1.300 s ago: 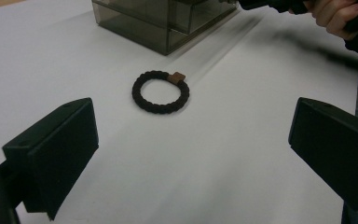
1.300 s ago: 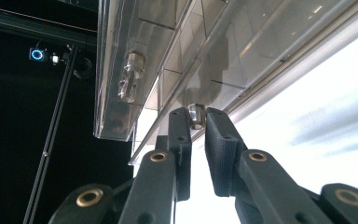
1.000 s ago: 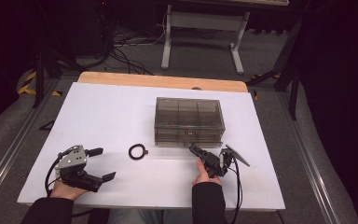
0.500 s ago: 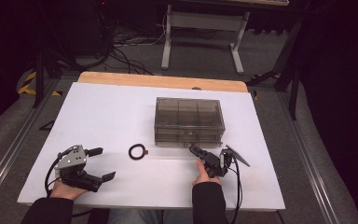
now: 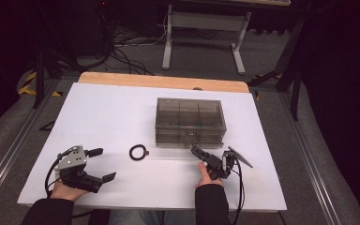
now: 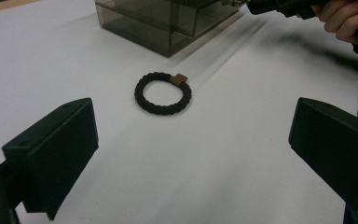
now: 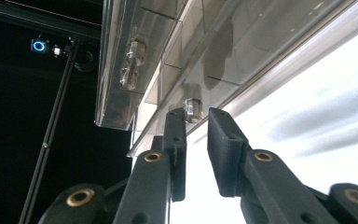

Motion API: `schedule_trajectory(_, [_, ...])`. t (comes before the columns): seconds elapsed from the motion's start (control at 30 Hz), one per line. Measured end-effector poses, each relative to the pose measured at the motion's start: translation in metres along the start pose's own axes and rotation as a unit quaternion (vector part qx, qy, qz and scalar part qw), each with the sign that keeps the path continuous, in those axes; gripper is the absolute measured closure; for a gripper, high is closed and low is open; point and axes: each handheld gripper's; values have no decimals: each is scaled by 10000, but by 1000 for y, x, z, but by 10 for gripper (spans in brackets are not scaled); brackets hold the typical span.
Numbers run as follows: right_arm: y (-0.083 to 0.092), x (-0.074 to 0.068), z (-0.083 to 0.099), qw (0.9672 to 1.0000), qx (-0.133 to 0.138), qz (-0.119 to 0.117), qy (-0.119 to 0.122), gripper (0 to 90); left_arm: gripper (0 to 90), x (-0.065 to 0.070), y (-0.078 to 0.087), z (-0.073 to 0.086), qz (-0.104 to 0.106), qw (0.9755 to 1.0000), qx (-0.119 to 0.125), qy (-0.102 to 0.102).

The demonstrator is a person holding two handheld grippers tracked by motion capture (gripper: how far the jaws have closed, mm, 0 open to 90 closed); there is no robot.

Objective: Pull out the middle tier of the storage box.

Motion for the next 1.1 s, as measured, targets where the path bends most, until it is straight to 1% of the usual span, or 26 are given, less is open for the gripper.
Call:
schedule_trajectory(0.1, [3,2,0,10000,-5,60,19,749,20,-1,0,0,-26,10000,-29,-43])
schedule_trajectory(0.23, [6,5,1,9999,-3,106,16,735,20,0,0,0,-6,10000,-21,-16])
schedule_trajectory(0.3, [9,5,1,9999,7,150,60,723,21,0,0,0,-8,10000,-20,-8])
schedule_trajectory(0.33, [10,6,1,9997,-10,182,134,722,21,0,0,0,-8,10000,-20,-8])
schedule_trajectory(0.37, [12,5,0,9997,-35,192,138,716,20,0,0,0,-10,10000,-20,-10])
schedule_trajectory(0.4, [12,5,0,9998,9,164,150,713,20,0,0,0,-9,10000,-14,-6])
schedule_trajectory(0.5, [17,4,-2,9995,-40,192,242,696,20,0,0,0,-11,10000,-18,-7])
schedule_trajectory(0.6, [19,3,-3,9995,-61,170,267,688,20,0,0,0,-13,10000,-23,-6])
schedule_trajectory(0.67, [21,2,-5,9991,-121,170,369,679,21,0,0,0,-5,10000,-26,19])
schedule_trajectory(0.7, [23,-1,-6,9986,-149,162,488,675,21,0,0,0,-8,10000,-21,15])
schedule_trajectory(0.77, [24,-3,-7,9985,-154,154,497,670,21,0,0,0,-8,10000,-26,19])
schedule_trajectory(0.8, [25,-6,-8,9982,-176,137,549,663,21,0,0,0,-10,10000,-21,18])
schedule_trajectory(0.83, [27,-11,-11,9972,-256,167,689,654,21,0,0,0,-9,10000,-13,16])
schedule_trajectory(0.9, [28,-16,-13,9962,-314,172,797,642,21,0,0,0,-13,10000,-17,15])
schedule_trajectory(0.93, [28,-16,-13,9962,-314,172,797,642,20,0,0,0,-13,10000,-17,15])
schedule_trajectory(0.97, [29,-19,-14,9952,-374,170,889,638,20,0,0,0,-14,10000,-2,18])
schedule_trajectory(1.0, [30,-24,-16,9933,-432,203,1055,627,20,0,0,0,-17,10000,4,22])
schedule_trajectory(1.03, [30,-24,-16,9933,-432,203,1055,627,21,0,0,0,-17,10000,4,22])
schedule_trajectory(1.07, [31,-30,-19,9905,-537,216,1244,608,21,0,0,0,-21,10000,5,21])
schedule_trajectory(1.1, [31,-30,-19,9905,-537,216,1244,608,21,0,0,0,-21,10000,2,19])
Point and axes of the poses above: each handheld gripper's, and its own axes: y roughly backward along the jaws, z roughly out of its underside, x roughly to its right, and after that the axes turned 5 degrees about z, right-handed
